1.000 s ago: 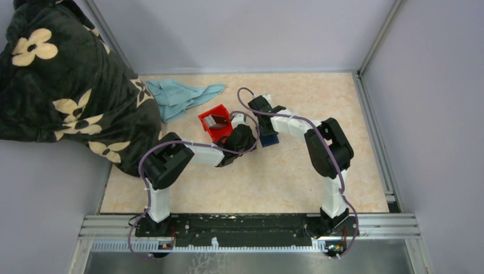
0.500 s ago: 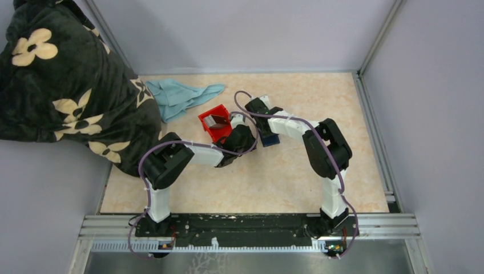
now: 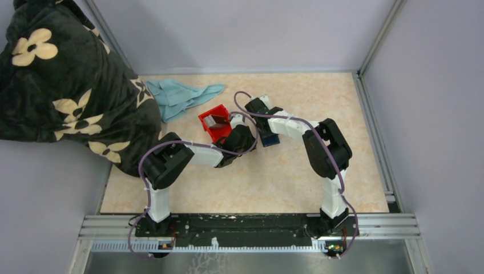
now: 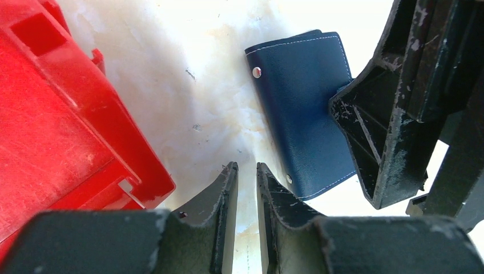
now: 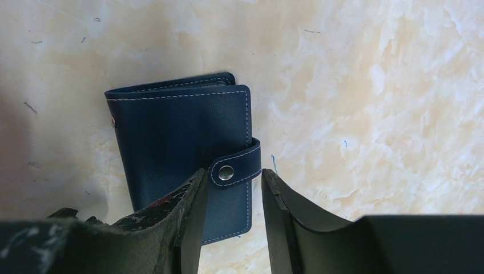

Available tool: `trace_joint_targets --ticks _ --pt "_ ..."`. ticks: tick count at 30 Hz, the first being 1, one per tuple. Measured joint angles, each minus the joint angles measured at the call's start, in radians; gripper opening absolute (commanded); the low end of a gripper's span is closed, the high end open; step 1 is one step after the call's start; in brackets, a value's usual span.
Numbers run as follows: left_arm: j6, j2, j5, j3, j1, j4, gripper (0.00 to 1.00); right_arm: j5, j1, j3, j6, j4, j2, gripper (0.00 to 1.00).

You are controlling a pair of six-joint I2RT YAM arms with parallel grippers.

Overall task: Put the credit cards into the card holder
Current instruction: Close the card holder at the center of the board.

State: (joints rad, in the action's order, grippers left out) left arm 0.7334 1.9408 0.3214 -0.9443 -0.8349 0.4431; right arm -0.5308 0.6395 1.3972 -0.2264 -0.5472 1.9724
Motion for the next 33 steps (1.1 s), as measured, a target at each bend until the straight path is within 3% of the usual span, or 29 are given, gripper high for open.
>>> trace_joint_targets --ticks 15,21,33 --pt "0.000 -0.002 -0.014 0.012 0.006 0.021 0.26 -0.012 0.000 -0.002 0.032 0.030 0.002 0.19" --pt "0.000 -0.002 -0.014 0.012 0.006 0.021 0.26 -0.027 0.000 -0.002 0.045 0.045 0.002 0.05" --pt "0.000 -0.002 -0.016 0.012 0.007 0.021 0.26 -0.019 0.000 -0.002 0.051 0.045 0.002 0.02"
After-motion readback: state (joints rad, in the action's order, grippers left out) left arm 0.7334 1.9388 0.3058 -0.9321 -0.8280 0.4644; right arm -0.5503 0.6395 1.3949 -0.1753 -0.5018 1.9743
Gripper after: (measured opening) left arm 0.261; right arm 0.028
